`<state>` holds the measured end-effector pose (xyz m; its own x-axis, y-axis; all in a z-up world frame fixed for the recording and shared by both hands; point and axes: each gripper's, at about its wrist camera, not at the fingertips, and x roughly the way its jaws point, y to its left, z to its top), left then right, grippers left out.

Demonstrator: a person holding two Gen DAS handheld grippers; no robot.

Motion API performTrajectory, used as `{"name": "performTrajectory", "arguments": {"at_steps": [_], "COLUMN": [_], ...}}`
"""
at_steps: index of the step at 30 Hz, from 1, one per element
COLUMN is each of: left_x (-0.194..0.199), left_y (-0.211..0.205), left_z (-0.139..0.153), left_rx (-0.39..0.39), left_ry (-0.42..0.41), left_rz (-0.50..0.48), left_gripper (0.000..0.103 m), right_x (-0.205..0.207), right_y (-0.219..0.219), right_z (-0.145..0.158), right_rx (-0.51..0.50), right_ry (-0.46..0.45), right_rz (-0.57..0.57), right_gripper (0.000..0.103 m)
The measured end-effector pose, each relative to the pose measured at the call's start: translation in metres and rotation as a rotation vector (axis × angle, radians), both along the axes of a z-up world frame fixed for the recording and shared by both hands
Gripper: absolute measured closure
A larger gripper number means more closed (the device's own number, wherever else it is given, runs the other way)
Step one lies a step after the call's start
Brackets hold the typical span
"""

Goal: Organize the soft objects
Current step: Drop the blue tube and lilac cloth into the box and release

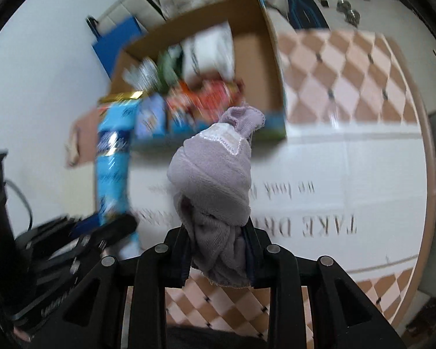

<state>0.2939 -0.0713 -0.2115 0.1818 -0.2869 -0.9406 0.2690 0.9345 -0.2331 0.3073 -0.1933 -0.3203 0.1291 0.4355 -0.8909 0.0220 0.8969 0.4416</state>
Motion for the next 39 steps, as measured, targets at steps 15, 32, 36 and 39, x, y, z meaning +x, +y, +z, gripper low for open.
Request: {"name": "performTrajectory", "arguments": {"at_steps": [15, 32, 36, 39], "left_x": [0.199, 0.202, 0.174, 0.148], "left_y": [-0.064, -0.047, -0.024, -0.002], "left_z": [-0.058, -0.072, -0.054, -0.045], "left_rx": [-0.069, 0.035, 0.052, 0.079], "left_ry": [0.218, 0.249, 0.163, 0.110], "left_rz": [-0.118, -0.059, -0.019, 0.037], "left_gripper": [0.086, 0.044, 0.036, 0.032], "right_x": [0.115, 0.140, 0.136, 0.128], "right_y": [0.003, -0.002, -0.001, 0.002], "right_z": [-0.021, -0.047, -0.037, -0.028], "right_rx": [-0.011, -0.082, -0.136, -0.178], "right_ry": [0.048, 0.121, 0.097, 0.074], "right_rz": [-0.147, -0.133, -0.115, -0.094], "right_gripper": [0.072, 0.037, 0.025, 0.023]}}
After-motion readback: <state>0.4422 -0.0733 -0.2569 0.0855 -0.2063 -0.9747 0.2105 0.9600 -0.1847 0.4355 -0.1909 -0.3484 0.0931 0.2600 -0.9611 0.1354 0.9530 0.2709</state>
